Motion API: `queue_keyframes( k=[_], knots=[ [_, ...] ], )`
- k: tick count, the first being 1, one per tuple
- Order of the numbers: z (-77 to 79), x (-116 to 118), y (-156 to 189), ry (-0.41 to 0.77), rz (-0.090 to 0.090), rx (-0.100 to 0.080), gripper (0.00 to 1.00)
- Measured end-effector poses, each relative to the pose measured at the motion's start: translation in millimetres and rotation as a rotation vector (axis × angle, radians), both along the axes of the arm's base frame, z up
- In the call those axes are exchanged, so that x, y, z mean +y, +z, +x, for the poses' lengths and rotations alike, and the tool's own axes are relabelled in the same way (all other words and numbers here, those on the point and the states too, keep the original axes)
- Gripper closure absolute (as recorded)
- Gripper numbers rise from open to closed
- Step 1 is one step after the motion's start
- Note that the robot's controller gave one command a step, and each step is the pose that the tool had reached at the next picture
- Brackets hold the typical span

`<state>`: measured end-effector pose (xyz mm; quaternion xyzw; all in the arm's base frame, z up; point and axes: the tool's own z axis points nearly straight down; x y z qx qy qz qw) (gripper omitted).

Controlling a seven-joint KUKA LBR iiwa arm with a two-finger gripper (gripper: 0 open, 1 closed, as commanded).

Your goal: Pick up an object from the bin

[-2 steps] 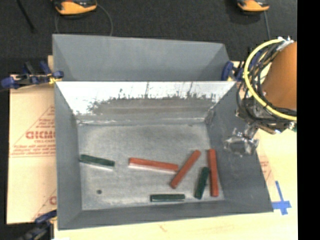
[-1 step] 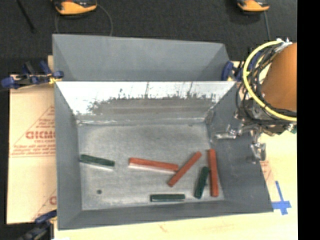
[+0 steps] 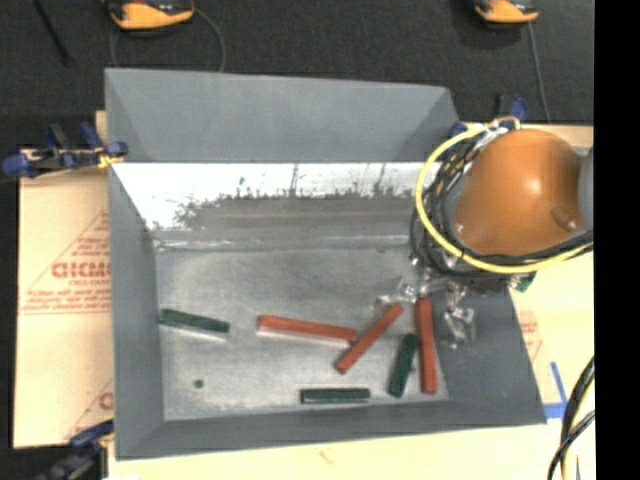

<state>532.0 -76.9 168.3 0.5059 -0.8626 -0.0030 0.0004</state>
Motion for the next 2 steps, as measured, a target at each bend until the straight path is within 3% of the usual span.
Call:
queue_keyframes(
  k=[1, 2],
  knots=[
    [22.8, -4.1, -100.7, 0.108, -0.003, -0.003, 0.00],
    [24.7, -4.2, -95.1, 0.106, -0.004, -0.011, 1.00]
  ],
)
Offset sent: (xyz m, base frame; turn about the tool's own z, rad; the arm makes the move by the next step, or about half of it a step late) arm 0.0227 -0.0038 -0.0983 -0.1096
